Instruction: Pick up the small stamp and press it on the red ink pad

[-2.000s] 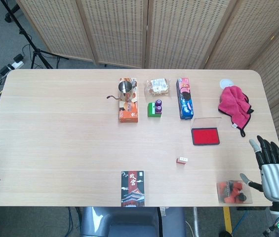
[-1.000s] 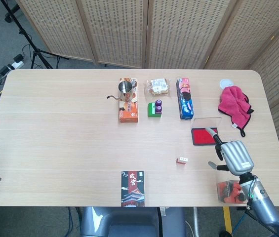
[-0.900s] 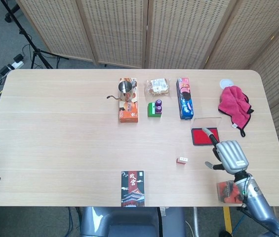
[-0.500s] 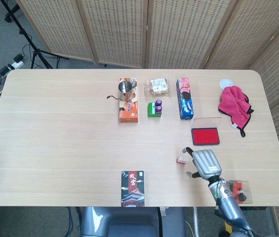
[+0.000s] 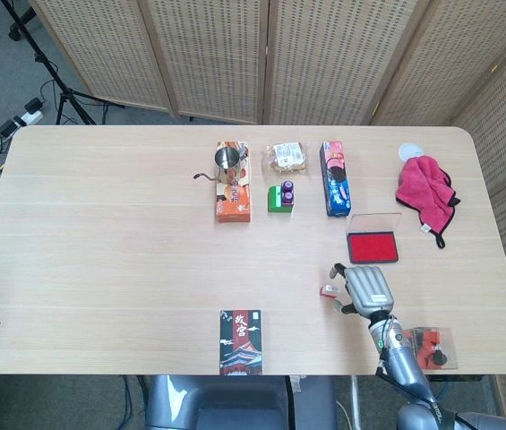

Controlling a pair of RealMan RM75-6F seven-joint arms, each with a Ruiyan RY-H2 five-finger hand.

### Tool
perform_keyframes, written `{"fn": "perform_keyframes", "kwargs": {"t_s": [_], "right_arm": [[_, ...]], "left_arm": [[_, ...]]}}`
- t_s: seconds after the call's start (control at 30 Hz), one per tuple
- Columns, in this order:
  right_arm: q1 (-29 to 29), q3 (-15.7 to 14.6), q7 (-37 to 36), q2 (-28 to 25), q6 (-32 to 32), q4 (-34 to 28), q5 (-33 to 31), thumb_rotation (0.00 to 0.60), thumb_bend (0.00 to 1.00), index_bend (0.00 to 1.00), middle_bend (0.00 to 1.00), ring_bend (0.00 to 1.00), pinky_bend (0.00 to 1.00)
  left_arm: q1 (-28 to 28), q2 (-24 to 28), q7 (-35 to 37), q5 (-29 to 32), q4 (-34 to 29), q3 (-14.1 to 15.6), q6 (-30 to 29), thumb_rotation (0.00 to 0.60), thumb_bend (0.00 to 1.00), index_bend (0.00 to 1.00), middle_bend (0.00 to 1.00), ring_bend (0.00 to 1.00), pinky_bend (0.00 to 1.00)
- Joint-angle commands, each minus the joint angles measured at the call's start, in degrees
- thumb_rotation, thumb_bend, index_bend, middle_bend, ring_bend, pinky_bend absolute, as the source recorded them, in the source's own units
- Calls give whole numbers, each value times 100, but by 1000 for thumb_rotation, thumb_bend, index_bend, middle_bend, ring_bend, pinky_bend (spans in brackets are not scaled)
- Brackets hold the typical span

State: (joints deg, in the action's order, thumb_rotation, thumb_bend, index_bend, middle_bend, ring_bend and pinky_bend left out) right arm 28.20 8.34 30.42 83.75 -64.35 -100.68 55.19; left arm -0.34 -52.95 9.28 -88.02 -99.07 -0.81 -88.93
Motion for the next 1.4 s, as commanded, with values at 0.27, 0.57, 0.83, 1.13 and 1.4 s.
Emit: {"fn": "perform_keyframes", "kwargs": {"t_s": [0.27, 0.57, 0.83, 1.13, 1.4], "right_arm": [[80, -45, -41, 139, 28, 132, -127, 600, 350, 389, 967, 930, 1000], [153, -32, -41, 250, 21, 221, -290, 600, 361, 389, 967, 930, 1000], [213, -37, -25, 319, 41, 302, -407, 600, 363, 408, 967, 930, 1000], [255, -61, -49, 361, 103, 459, -506, 600, 388, 415, 967, 930, 1000], [283, -71, -120, 312, 172, 496, -559, 600, 407, 435, 967, 930, 1000]], "left_arm": [[-7, -15, -32, 17, -5, -6, 12, 600, 0, 0, 0, 0, 0], [-8, -15, -27, 19, -6, -4, 20, 600, 0, 0, 0, 0, 0], [-23, -26, -68, 28, -12, 0, 58, 600, 0, 0, 0, 0, 0], [-52, -27, -65, 87, -8, -13, 128, 600, 0, 0, 0, 0, 0], [-68, -68, -186, 103, -21, -13, 158, 600, 0, 0, 0, 0, 0]]}}
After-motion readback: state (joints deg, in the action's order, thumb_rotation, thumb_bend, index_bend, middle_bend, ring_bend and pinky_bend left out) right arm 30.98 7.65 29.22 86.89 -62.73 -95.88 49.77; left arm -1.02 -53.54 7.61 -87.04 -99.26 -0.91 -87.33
